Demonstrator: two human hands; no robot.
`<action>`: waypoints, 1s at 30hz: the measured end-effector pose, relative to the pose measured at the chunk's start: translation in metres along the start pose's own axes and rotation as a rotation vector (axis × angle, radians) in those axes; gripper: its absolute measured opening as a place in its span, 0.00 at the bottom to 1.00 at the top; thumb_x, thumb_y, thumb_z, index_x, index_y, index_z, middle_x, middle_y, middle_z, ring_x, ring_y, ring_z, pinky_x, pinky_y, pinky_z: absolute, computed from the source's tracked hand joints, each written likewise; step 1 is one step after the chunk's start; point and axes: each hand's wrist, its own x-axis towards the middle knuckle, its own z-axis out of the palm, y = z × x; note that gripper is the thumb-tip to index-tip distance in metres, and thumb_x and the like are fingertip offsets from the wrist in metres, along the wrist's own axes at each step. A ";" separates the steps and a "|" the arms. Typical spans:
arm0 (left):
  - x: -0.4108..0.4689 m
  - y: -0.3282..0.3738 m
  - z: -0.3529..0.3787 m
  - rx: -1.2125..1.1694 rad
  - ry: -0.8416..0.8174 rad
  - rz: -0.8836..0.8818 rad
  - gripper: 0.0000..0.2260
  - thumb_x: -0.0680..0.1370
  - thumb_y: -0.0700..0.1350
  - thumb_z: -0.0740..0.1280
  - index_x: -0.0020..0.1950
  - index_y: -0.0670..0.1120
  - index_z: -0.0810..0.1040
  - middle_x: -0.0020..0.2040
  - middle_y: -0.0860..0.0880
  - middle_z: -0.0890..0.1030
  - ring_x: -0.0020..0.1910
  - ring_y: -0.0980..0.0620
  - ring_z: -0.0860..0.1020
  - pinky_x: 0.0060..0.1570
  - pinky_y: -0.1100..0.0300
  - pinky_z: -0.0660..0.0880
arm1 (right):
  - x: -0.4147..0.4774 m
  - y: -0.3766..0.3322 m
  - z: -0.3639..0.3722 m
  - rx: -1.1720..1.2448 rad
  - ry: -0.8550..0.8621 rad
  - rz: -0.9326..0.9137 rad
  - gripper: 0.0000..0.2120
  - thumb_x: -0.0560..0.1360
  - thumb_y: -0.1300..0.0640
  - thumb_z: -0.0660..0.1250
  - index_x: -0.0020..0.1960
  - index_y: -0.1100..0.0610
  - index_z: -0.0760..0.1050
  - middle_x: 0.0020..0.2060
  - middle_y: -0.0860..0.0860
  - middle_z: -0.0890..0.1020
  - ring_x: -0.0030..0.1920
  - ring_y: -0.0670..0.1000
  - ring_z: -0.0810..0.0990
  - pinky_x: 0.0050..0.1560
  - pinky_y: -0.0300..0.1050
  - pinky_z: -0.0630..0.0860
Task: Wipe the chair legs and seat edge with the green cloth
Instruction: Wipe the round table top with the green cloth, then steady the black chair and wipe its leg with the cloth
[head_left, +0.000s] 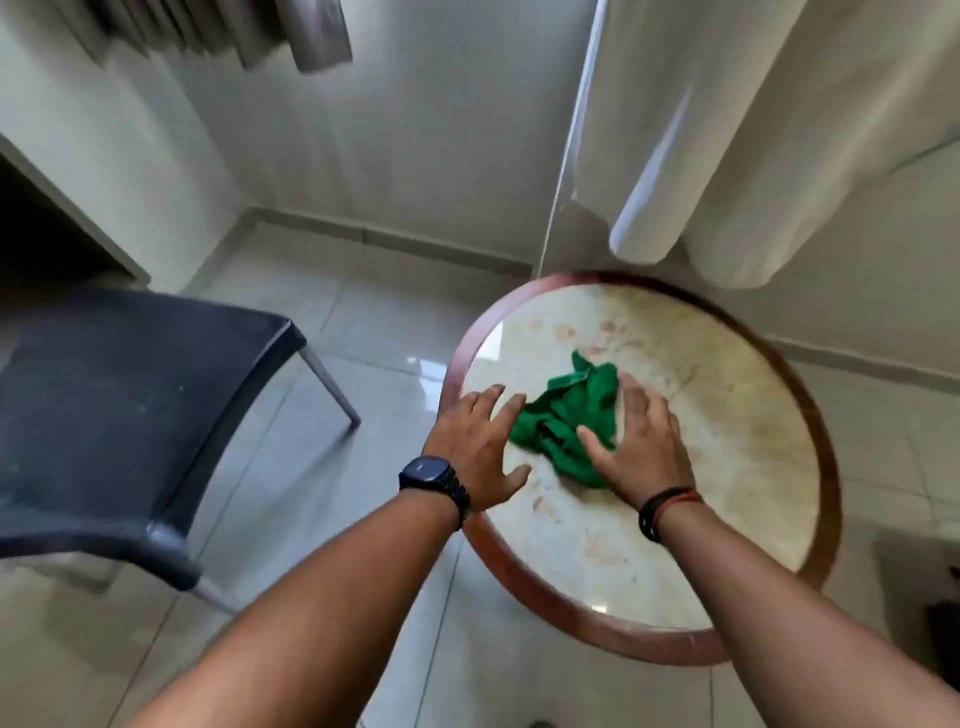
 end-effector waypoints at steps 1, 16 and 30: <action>0.005 -0.005 0.019 -0.010 -0.056 -0.006 0.38 0.69 0.64 0.64 0.75 0.49 0.59 0.74 0.42 0.66 0.68 0.42 0.67 0.65 0.49 0.65 | 0.008 0.005 0.018 -0.008 -0.008 -0.005 0.40 0.70 0.41 0.69 0.76 0.49 0.56 0.68 0.62 0.69 0.66 0.66 0.71 0.64 0.58 0.74; 0.021 -0.033 0.141 -0.035 -0.214 0.015 0.49 0.65 0.76 0.59 0.78 0.51 0.49 0.80 0.47 0.50 0.77 0.44 0.46 0.73 0.45 0.44 | 0.060 0.033 0.139 -0.004 0.116 0.053 0.27 0.67 0.43 0.63 0.65 0.50 0.71 0.63 0.67 0.72 0.62 0.70 0.71 0.64 0.58 0.70; -0.051 -0.280 0.051 0.193 0.013 -0.433 0.35 0.72 0.61 0.66 0.74 0.46 0.64 0.73 0.41 0.65 0.71 0.40 0.63 0.68 0.45 0.63 | -0.047 -0.204 0.206 0.938 0.212 0.021 0.21 0.66 0.60 0.70 0.58 0.61 0.79 0.50 0.62 0.81 0.52 0.56 0.80 0.54 0.34 0.71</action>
